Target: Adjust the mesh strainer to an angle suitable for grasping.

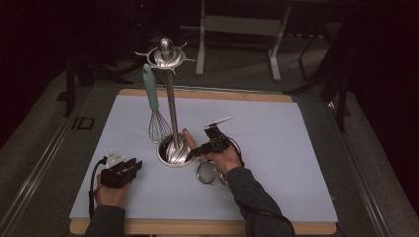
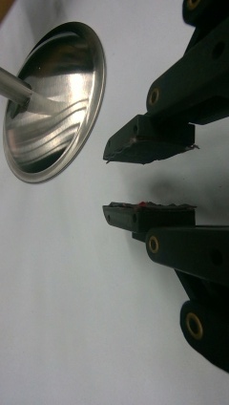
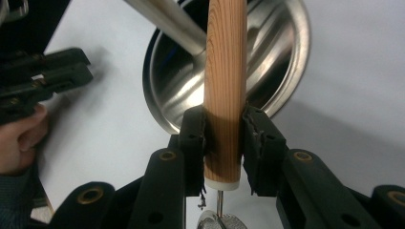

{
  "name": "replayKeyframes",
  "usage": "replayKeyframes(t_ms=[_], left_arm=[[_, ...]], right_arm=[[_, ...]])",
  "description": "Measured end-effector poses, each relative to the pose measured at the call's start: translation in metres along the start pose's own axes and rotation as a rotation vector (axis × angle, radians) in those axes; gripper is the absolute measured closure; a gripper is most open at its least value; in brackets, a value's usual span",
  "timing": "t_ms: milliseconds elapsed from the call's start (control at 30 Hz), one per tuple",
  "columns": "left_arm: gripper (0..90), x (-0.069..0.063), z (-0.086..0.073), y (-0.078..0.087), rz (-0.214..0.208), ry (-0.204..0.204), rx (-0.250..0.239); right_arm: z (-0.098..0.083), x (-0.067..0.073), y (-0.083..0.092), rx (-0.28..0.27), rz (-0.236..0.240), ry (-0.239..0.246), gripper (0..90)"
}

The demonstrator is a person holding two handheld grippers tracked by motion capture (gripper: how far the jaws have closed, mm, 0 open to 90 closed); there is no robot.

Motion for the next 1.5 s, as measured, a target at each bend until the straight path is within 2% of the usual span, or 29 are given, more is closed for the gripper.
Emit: replayKeyframes(t_ms=[300, 600, 800, 1100, 1500], left_arm=[[68.6, 0.000, 0.000, 0.000, 0.002, 0.000, -0.001], [68.6, 0.000, 0.000, 0.001, 0.006, -0.001, -0.005], [68.6, 0.000, 0.000, 0.001, 0.007, 0.001, -0.007], [68.5, -0.001, 0.000, 0.001, 0.011, -0.008, -0.009], [68.4, -0.002, 0.000, 0.001, 0.012, -0.014, -0.007]], right_arm=[[0.004, -0.001, 0.027, -0.094, 0.012, 0.007, 71.3], [0.006, 0.000, 0.047, -0.154, 0.021, 0.034, 71.3], [0.006, 0.002, 0.057, -0.174, 0.029, 0.062, 71.2], [0.007, 0.006, 0.069, -0.205, 0.035, 0.080, 71.2], [0.008, 0.015, 0.087, -0.253, 0.030, 0.122, 71.2]])
Point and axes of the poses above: each handheld gripper's, and its own axes: y roughly backward along the jaws, z roughly out of its top, x roughly to its left, the point moved 1 cm from there along -y, roughly forward along the jaws, and after that the axes turned 4 degrees about -x, right-handed, at the moved point
